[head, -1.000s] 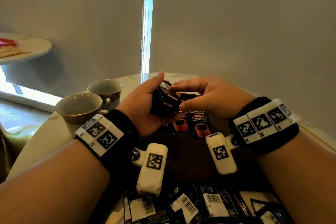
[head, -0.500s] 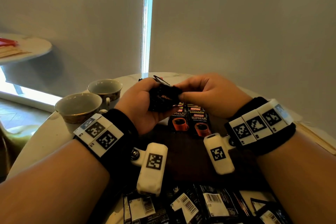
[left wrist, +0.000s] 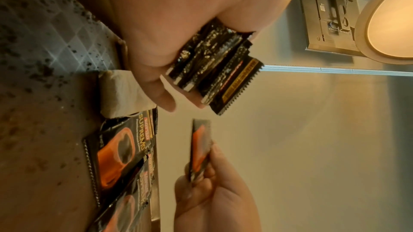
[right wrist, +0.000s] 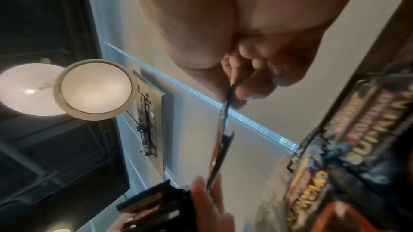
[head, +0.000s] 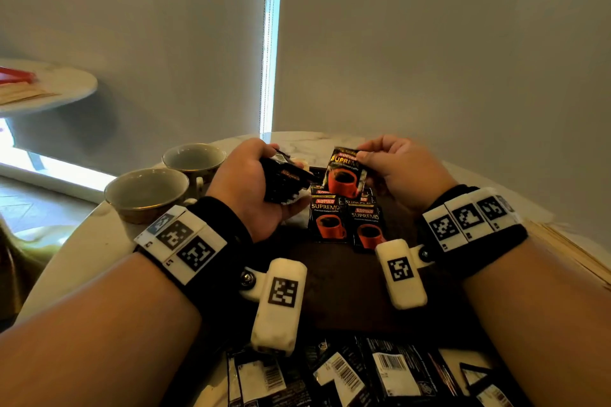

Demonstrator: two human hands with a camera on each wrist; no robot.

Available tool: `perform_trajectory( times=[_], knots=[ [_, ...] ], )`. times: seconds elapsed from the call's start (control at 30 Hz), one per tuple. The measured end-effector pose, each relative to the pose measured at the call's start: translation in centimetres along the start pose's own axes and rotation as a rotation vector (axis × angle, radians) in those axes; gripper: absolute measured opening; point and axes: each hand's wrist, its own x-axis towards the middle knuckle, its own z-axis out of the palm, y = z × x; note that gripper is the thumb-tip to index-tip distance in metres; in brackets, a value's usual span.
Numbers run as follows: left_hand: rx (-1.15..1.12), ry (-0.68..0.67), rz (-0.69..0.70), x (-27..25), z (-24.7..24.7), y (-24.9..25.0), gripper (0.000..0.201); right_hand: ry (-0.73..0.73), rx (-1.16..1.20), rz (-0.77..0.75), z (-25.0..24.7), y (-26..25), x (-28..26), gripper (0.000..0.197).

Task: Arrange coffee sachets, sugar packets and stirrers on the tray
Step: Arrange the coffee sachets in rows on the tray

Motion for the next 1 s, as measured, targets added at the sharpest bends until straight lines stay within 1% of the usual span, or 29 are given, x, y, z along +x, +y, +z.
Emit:
perform_trajectory(
  times=[0.1, 0.17, 0.33, 0.5, 0.67, 0.83, 1.0],
  knots=[
    [0.024, -0.001, 0.011, 0.0, 0.0, -0.1, 0.024, -0.080, -0.101, 0.087, 0.1, 0.9, 0.3, 0.002],
    [0.025, -0.008, 0.002, 0.1, 0.1, -0.1, 0.026, -0.131, -0.147, 0.119, 0.1, 1.2, 0.4, 0.001],
    [0.026, -0.026, -0.032, -0.1, 0.4, -0.3, 0.032, -0.223, -0.133, 0.179, 0.4, 1.7, 0.3, 0.009],
    [0.041, -0.018, -0.054, -0.2, 0.5, -0.3, 0.034, -0.244, -0.130, 0.205, 0.8, 1.6, -0.2, 0.010],
    [0.082, -0.007, -0.032, -0.4, 0.7, 0.0, 0.046, -0.256, -0.163, 0.227, 0.8, 1.5, -0.2, 0.010],
    [0.115, 0.015, -0.016, -0.4, 0.6, 0.1, 0.044, -0.253, -0.186, 0.242, 0.9, 1.2, -0.4, 0.012],
    [0.137, -0.067, -0.122, -0.5, 0.7, -0.3, 0.034, -0.262, -0.194, 0.257, 1.0, 1.0, -0.6, 0.014]
  ],
)
